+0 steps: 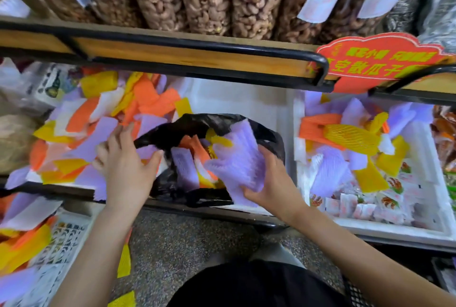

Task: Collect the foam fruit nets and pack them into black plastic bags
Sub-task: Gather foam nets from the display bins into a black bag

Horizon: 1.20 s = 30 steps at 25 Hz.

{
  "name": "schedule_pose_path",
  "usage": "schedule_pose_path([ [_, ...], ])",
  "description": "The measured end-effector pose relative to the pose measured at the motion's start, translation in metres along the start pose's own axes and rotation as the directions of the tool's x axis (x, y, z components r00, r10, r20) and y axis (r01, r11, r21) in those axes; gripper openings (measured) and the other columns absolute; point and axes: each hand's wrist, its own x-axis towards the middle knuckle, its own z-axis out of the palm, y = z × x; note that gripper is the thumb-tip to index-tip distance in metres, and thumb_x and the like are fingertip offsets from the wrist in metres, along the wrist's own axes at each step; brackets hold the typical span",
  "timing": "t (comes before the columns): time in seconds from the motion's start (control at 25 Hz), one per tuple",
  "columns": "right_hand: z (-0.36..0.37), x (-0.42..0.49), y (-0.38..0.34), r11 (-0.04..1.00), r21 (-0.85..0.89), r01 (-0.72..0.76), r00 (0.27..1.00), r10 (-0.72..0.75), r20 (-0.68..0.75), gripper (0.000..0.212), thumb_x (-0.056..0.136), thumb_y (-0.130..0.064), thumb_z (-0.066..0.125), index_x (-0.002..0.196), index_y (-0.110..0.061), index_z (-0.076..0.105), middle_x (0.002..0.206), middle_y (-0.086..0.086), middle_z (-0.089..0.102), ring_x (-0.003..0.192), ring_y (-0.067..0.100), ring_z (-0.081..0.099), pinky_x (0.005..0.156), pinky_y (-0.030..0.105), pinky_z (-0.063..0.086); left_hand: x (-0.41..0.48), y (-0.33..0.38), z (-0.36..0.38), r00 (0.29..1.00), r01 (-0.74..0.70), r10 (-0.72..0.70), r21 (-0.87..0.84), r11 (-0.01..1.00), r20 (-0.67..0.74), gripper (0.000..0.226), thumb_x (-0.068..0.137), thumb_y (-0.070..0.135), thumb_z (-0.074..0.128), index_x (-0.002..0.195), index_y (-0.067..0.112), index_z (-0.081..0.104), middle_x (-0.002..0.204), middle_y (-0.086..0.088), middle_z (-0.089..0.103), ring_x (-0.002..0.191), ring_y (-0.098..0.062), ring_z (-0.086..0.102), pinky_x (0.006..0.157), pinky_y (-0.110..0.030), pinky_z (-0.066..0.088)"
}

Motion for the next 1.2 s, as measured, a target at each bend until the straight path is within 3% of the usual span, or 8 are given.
schedule_pose_path([
  [0.12,0.013,-0.006,0.004,0.952,-0.287,0.108,0.987,-0.067,0.148,0.092,0.061,-0.049,0.055,0.14,-0.005,0.037,0.118,0.015,0.055,0.105,0.036,0.054,0.092,0.045,0.047,0.005,-0.014,0.006,0.969,0.124,-0.066,-0.24,0.963,0.237,0.048,0.083,0.031,0.07,0.119,0.003,0.057,0.112,-0.02,0.064,0.105,-0.038,0.055,0.084,-0.037,0.042],
  [0.24,0.011,0.009,0.004,0.885,-0.455,0.099,0.947,0.056,0.316,0.098,0.069,-0.049,0.062,0.147,-0.008,0.02,0.131,0.013,0.048,0.118,0.034,0.047,0.099,0.045,0.04,-0.003,-0.004,0.0,0.935,0.266,-0.037,-0.631,0.729,0.353,0.01,0.094,0.012,0.055,0.09,0.008,0.063,0.077,0.007,0.072,0.076,-0.003,0.064,0.067,-0.011,0.044],
  [0.44,-0.017,0.071,-0.009,0.852,-0.389,-0.35,0.937,0.311,-0.162,0.087,0.072,-0.04,0.074,0.137,-0.005,0.029,0.131,0.015,0.046,0.123,0.034,0.044,0.096,0.039,0.035,-0.003,0.011,0.0,0.94,0.335,-0.106,-0.826,0.453,0.324,0.022,0.099,0.017,0.045,0.082,0.022,0.058,0.087,0.003,0.064,0.083,-0.005,0.061,0.082,-0.022,0.049],
  [0.56,0.005,0.088,-0.027,0.784,-0.531,-0.32,0.943,0.213,-0.255,0.075,0.075,-0.044,0.07,0.129,-0.005,0.036,0.122,0.012,0.047,0.116,0.032,0.046,0.091,0.04,0.037,-0.003,0.017,0.003,0.939,0.34,-0.108,-0.844,0.414,0.325,0.022,0.099,0.018,0.044,0.082,0.023,0.057,0.087,0.003,0.062,0.088,-0.011,0.059,0.088,-0.035,0.047],
  [0.72,0.064,0.089,-0.03,0.69,-0.712,-0.132,0.991,0.085,-0.101,0.073,0.07,-0.049,0.074,0.123,-0.008,0.046,0.112,0.01,0.053,0.102,0.029,0.053,0.081,0.037,0.042,-0.008,0.032,0.0,0.909,0.415,-0.115,-0.849,0.327,0.4,0.019,0.1,0.013,0.039,0.087,0.014,0.053,0.09,0.001,0.062,0.09,-0.011,0.062,0.089,-0.029,0.05],
  [0.88,0.074,0.093,-0.01,0.821,-0.55,-0.153,0.943,0.288,0.168,0.057,0.091,-0.028,0.057,0.137,-0.008,0.029,0.132,0.013,0.048,0.118,0.032,0.049,0.088,0.037,0.041,-0.009,0.033,-0.004,0.896,0.442,-0.127,-0.84,0.315,0.425,0.02,0.1,0.012,0.039,0.085,0.011,0.052,0.088,0.002,0.06,0.086,-0.008,0.061,0.087,-0.027,0.051],
  [1.04,0.058,0.09,-0.007,0.895,-0.438,-0.084,0.913,0.246,0.326,0.056,0.096,-0.019,0.048,0.144,-0.011,0.021,0.125,0.016,0.056,0.113,0.033,0.054,0.074,0.034,0.038,-0.009,0.032,0.0,0.893,0.446,-0.116,-0.822,0.353,0.435,0.014,0.1,0.011,0.04,0.092,0.008,0.051,0.09,0.001,0.06,0.087,-0.01,0.062,0.091,-0.031,0.049],
  [1.2,0.024,0.061,0.004,0.964,-0.25,0.089,0.946,-0.003,0.325,0.042,0.096,-0.026,0.046,0.136,-0.017,0.038,0.127,0.004,0.056,0.11,0.023,0.056,0.085,0.034,0.044,-0.008,0.039,0.002,0.965,0.178,0.024,-0.723,0.667,0.26,0.004,0.095,0.013,0.05,0.099,0.014,0.051,0.097,-0.001,0.059,0.101,-0.025,0.059,0.089,-0.028,0.042],
])
